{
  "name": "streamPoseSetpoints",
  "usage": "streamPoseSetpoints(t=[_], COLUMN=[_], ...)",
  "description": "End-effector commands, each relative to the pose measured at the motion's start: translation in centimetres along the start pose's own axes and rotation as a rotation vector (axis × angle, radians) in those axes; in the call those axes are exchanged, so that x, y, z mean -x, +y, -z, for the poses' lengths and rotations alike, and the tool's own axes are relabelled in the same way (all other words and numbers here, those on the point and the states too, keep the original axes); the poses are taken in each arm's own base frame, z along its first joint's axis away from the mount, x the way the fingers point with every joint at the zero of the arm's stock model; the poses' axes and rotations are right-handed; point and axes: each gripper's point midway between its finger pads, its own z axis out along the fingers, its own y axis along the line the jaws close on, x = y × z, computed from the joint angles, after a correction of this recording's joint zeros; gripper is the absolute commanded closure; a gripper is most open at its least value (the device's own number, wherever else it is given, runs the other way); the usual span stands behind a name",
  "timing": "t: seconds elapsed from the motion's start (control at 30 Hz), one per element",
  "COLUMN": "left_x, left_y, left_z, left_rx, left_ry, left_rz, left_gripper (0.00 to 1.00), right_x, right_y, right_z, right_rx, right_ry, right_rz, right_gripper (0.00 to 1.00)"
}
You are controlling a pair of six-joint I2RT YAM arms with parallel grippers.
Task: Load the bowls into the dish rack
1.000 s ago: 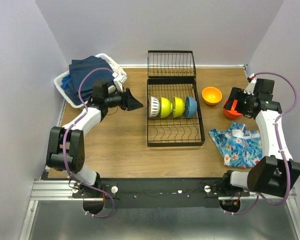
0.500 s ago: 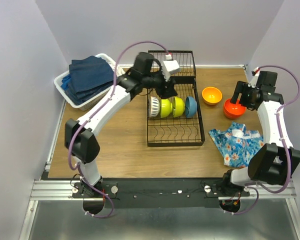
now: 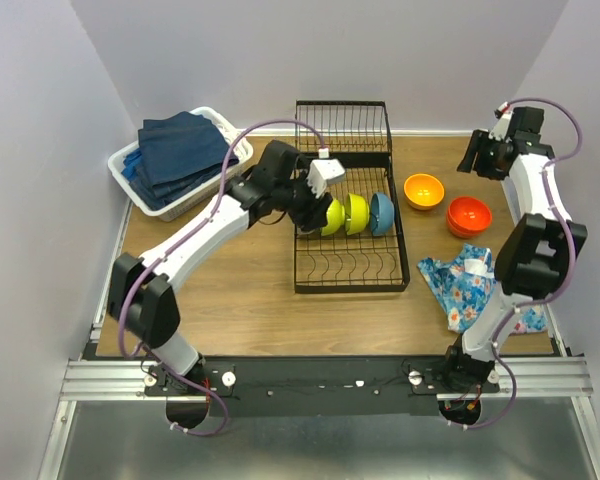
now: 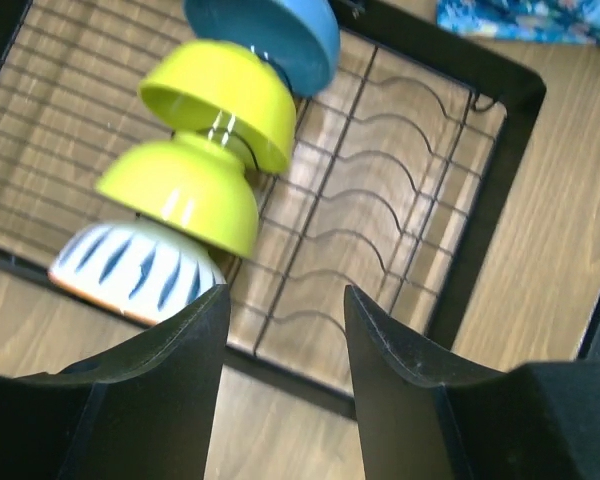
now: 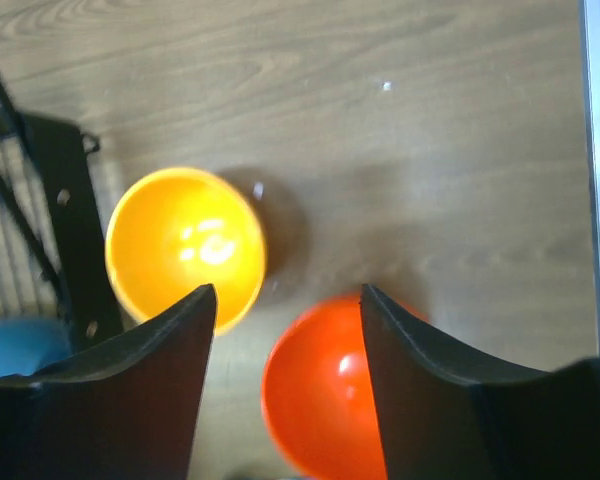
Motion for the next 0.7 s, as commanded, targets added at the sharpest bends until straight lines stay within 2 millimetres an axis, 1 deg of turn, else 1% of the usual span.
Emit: streamPoseSetpoints(t=[0.0, 0.03, 0.07, 0.1, 0.13, 0.17, 0.23, 0.27, 0.33, 0.4, 0.43, 0.47, 0.5, 0.57, 0.6, 0.67], left_x=[-2.3, -3.1, -4.3, -4.5, -4.8, -5.3, -5.4, -5.2, -5.0, -4.3, -4.0, -3.3, -3.0, -2.2, -2.0, -1.6], left_y=[-1.0, -1.0, -1.2, -1.2, -1.1, -0.7, -0.1, 0.4, 1.2, 1.8, 2.0, 2.2, 2.2, 2.1, 2.1, 1.8], left_z=[3.0, 3.3, 3.4, 3.8, 4.0, 4.2, 4.6, 4.8, 5.0, 5.1, 5.1, 5.2, 5.2, 4.9, 4.8, 4.5], left_rx=[0.053, 0.06, 0.059, 0.069, 0.078, 0.097, 0.118, 0.134, 0.153, 0.163, 0.166, 0.168, 0.166, 0.15, 0.146, 0.129], left_ry=[0.041, 0.059, 0.09, 0.096, 0.104, 0.12, 0.119, 0.117, 0.114, 0.105, 0.101, 0.088, 0.081, 0.062, 0.057, 0.038], left_rz=[-0.03, -0.043, -0.044, -0.056, -0.066, -0.087, -0.1, -0.113, -0.12, -0.137, -0.139, -0.147, -0.142, -0.13, -0.124, -0.104], left_gripper=[0.43, 0.43, 0.43, 0.43, 0.43, 0.43, 0.43, 0.43, 0.43, 0.43, 0.43, 0.43, 0.43, 0.43, 0.43, 0.43], right_x=[0.8, 0.6, 0.0, -0.3, -1.0, -2.7, -3.7, -5.3, -5.7, -6.8, -6.7, -6.8, -7.0, -7.4, -7.6, -8.0], right_y=[-1.2, -1.7, -2.2, -2.9, -3.0, -3.3, -3.6, -3.7, -3.7, -4.1, -4.3, -4.4, -5.3, -6.1, -6.8, -7.3], right_z=[-3.5, -3.4, -3.5, -2.9, -2.4, -2.2, -0.7, -0.7, 0.2, 0.5, 0.9, 1.0, 1.3, 1.7, 1.9, 2.0], right_rx=[-0.019, -0.048, -0.076, -0.119, -0.132, -0.138, -0.165, -0.168, -0.185, -0.207, -0.219, -0.229, -0.264, -0.284, -0.298, -0.306], right_ry=[0.041, 0.059, 0.079, 0.088, 0.106, 0.15, 0.163, 0.198, 0.194, 0.213, 0.205, 0.206, 0.21, 0.218, 0.22, 0.226], right_rz=[0.0, -0.001, -0.009, -0.006, -0.007, 0.016, 0.02, 0.018, 0.014, 0.006, 0.004, -0.003, -0.009, -0.023, -0.036, -0.047], right_gripper=[0.34, 0.34, 0.34, 0.34, 0.34, 0.34, 0.34, 0.33, 0.33, 0.33, 0.33, 0.33, 0.33, 0.33, 0.33, 0.33])
